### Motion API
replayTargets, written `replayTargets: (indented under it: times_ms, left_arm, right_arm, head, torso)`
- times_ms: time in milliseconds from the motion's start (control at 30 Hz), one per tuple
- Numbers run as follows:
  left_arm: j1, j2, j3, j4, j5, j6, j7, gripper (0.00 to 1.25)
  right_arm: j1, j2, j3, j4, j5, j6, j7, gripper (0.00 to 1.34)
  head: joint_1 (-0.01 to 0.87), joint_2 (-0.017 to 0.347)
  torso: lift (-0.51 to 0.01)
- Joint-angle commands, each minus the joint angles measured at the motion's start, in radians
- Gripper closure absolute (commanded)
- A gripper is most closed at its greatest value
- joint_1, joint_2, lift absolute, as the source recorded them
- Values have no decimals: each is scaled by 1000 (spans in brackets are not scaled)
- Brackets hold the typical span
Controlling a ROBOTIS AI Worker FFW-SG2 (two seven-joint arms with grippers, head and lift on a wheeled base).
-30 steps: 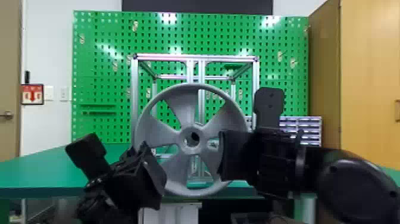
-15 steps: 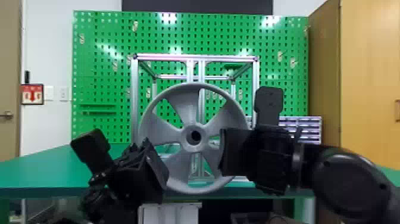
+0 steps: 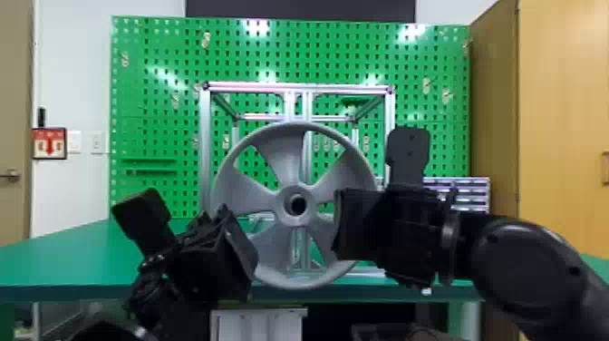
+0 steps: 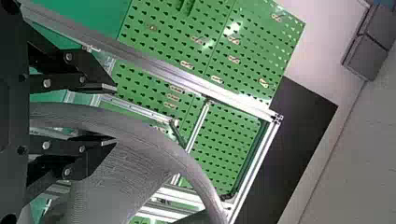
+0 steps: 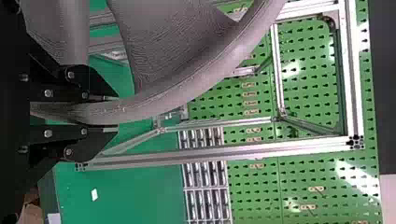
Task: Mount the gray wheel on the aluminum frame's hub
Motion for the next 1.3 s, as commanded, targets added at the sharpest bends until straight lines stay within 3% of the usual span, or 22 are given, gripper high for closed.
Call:
replayTargets:
  times_ms: [0, 1267]
  left_arm:
    - [-2, 0, 3, 3, -1, 4, 2, 832]
    - [-33, -8, 4, 0, -23, 41, 17, 834]
  right_arm:
    - [-1, 0, 0, 7, 0, 0, 2, 1174]
    - [-31, 3, 9, 19, -15, 11, 2, 1174]
  head:
    - [-5, 6]
    - [-5, 6]
  torso:
    - [-499]
    - [-499]
